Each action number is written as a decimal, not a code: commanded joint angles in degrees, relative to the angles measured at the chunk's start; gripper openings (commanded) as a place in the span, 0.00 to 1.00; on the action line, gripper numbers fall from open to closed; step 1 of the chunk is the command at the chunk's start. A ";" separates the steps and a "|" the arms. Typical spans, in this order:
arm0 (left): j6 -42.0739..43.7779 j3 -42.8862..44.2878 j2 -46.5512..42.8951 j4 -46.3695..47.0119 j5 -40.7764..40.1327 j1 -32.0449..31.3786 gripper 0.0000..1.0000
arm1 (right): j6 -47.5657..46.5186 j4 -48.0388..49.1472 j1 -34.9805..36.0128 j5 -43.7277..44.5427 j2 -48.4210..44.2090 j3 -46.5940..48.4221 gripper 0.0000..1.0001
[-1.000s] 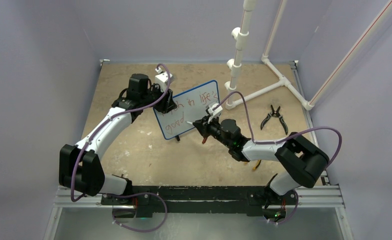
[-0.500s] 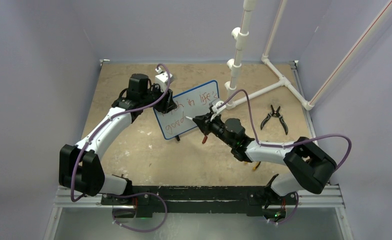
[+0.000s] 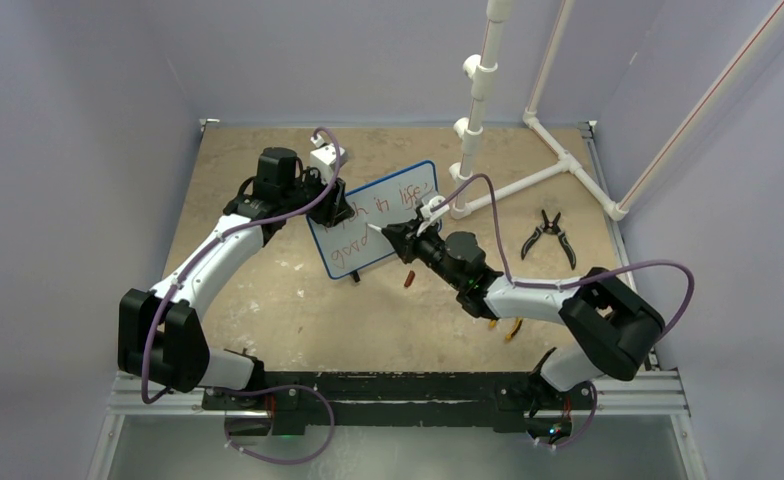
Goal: Write a sentence on the whiteboard
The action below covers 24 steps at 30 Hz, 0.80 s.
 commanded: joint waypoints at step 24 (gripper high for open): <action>1.45 -0.78 -1.39 1.66 1.84 -0.08 0.00 | 2.54 -0.95 0.41 2.61 1.80 -3.84 0.00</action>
